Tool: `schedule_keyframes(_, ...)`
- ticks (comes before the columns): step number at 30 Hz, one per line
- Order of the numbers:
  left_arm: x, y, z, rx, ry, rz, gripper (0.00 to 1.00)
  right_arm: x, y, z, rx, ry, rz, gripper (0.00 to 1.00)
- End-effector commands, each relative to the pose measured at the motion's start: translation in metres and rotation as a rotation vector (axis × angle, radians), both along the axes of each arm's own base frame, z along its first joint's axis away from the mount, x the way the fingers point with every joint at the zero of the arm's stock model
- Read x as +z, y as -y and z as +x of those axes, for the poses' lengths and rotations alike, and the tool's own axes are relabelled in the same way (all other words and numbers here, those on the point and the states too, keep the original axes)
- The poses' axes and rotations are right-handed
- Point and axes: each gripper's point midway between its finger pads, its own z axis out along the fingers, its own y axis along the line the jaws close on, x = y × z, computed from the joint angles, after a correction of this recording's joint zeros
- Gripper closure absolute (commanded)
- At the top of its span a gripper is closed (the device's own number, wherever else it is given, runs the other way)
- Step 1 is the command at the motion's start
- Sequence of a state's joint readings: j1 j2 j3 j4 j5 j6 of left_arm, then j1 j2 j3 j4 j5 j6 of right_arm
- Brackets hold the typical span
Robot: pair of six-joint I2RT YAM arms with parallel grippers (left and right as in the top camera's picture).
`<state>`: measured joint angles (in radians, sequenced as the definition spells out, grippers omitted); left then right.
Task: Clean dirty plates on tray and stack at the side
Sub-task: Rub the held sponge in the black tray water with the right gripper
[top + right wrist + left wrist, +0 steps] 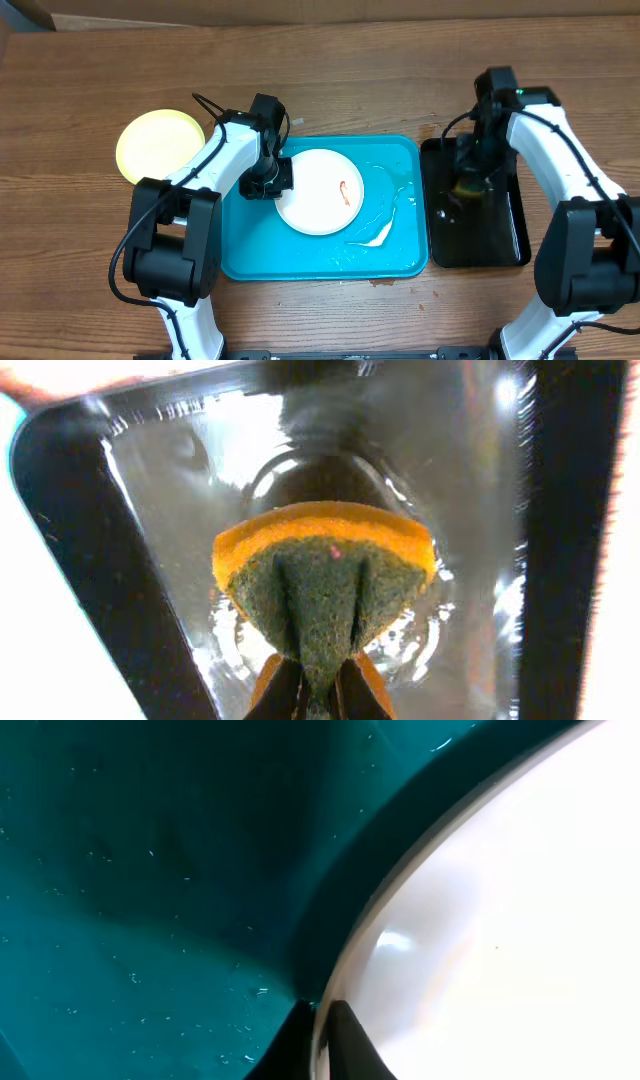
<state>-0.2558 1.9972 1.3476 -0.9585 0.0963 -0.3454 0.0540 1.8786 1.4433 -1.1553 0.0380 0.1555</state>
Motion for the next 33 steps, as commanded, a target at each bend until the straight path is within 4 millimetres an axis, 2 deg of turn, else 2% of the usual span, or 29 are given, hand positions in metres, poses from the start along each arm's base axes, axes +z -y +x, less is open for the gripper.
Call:
schedule_keyframes(1, -0.006, -0.001, -0.002, 0.002, -0.007, 0.021, 0.75, 0.024, 0.005, 0.014, 0.010, 0.061, -0.045, 0.96)
schedule_keyframes(2, -0.006, -0.001, -0.001, 0.001, -0.001, 0.020, 0.64, 0.025, 0.005, 0.015, 0.010, 0.062, -0.045, 0.96)
schedule_keyframes(3, -0.006, -0.001, 0.002, 0.002, 0.011, 0.019, 0.61, 0.027, 0.005, 0.015, 0.011, 0.062, -0.046, 0.96)
schedule_keyframes(6, -0.006, 0.001, 0.011, 0.003, 0.045, 0.010, 0.61, 0.027, 0.008, 0.013, 0.008, 0.053, -0.063, 0.96)
schedule_keyframes(9, -0.006, 0.002, 0.015, 0.004, 0.064, 0.005, 0.67, 0.026, 0.008, 0.008, 0.009, 0.035, -0.064, 0.96)
schedule_keyframes(10, -0.006, 0.002, 0.015, 0.004, 0.064, 0.005, 0.72, 0.026, 0.008, 0.007, 0.009, 0.030, -0.065, 0.96)
schedule_keyframes(12, -0.006, 0.003, 0.015, 0.004, 0.062, 0.004, 0.91, 0.026, 0.009, 0.005, 0.009, 0.021, -0.065, 0.96)
schedule_keyframes(13, -0.006, 0.002, 0.013, 0.004, 0.054, 0.004, 0.96, 0.026, 0.009, 0.004, 0.009, 0.018, -0.065, 0.96)
schedule_keyframes(17, -0.005, 0.010, -0.006, 0.036, -0.032, -0.044, 0.96, 0.026, 0.009, 0.003, 0.009, 0.015, -0.065, 0.96)
schedule_keyframes(19, -0.002, 0.017, -0.017, 0.061, -0.086, -0.085, 0.90, 0.026, 0.009, 0.004, 0.010, 0.016, -0.065, 0.96)
schedule_keyframes(22, -0.001, 0.020, -0.019, 0.058, -0.096, -0.103, 0.67, 0.026, 0.009, 0.005, 0.010, 0.023, -0.065, 0.96)
schedule_keyframes(24, -0.003, 0.015, -0.013, 0.052, -0.068, -0.080, 0.65, 0.026, 0.009, 0.007, 0.011, 0.029, -0.065, 0.96)
schedule_keyframes(25, -0.003, 0.012, -0.010, 0.054, -0.056, -0.069, 0.66, 0.026, 0.009, 0.007, 0.011, 0.030, -0.065, 0.96)
schedule_keyframes(27, -0.004, 0.010, -0.007, 0.059, -0.044, -0.065, 0.93, 0.026, 0.008, 0.007, 0.011, 0.030, -0.065, 0.96)
schedule_keyframes(28, -0.004, 0.010, -0.006, 0.061, -0.041, -0.068, 0.96, 0.026, 0.008, 0.007, 0.011, 0.030, -0.064, 0.96)
schedule_keyframes(31, -0.004, 0.010, -0.003, 0.061, -0.031, -0.071, 0.96, 0.026, 0.011, 0.007, 0.010, 0.030, -0.080, 0.96)
schedule_keyframes(33, -0.004, 0.011, -0.004, 0.060, -0.031, -0.072, 0.96, 0.026, 0.004, 0.008, 0.007, 0.034, -0.041, 0.96)
